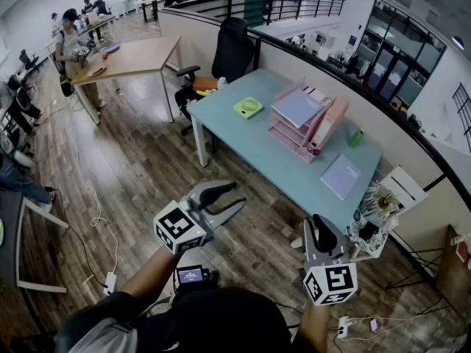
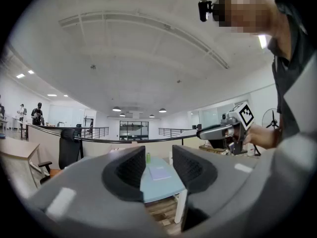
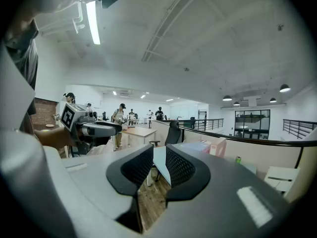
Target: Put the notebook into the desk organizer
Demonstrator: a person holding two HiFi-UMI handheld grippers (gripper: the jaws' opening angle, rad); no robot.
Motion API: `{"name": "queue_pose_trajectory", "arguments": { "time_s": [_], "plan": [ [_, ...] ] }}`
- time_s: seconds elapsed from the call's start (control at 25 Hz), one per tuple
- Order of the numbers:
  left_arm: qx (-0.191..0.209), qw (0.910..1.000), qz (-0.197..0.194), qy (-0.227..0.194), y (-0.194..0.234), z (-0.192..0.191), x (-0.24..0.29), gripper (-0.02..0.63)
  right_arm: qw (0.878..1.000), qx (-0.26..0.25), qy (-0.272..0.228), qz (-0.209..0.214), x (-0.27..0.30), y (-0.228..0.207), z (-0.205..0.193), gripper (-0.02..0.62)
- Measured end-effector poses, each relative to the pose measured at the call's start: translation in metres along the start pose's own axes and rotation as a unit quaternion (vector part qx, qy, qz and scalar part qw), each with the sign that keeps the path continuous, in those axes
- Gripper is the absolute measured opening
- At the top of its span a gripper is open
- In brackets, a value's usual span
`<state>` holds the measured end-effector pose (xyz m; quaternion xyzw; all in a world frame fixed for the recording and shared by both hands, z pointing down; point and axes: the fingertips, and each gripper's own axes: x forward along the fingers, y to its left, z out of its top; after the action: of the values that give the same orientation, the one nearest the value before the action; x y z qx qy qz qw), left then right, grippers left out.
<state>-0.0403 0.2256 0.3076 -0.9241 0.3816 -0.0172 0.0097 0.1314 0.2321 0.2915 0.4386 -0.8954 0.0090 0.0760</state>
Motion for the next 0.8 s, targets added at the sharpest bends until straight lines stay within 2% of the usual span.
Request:
{"name": "queue_pose_trajectory", "arguments": {
  "time_s": [0.32,0.8],
  "plan": [
    [-0.003,0.9999,-0.009,-0.004,0.014,-0.001,-0.001,0.181,1.0,0.0,0.003,-0.011,0.01,0.005,0.001,0.061],
    [-0.011,0.9995,-0.028,-0.01,0.046,-0.012,-0.016,0.181,0.999,0.028,-0.006,-0.03,0.035,0.023,0.004,0.061]
  ]
}}
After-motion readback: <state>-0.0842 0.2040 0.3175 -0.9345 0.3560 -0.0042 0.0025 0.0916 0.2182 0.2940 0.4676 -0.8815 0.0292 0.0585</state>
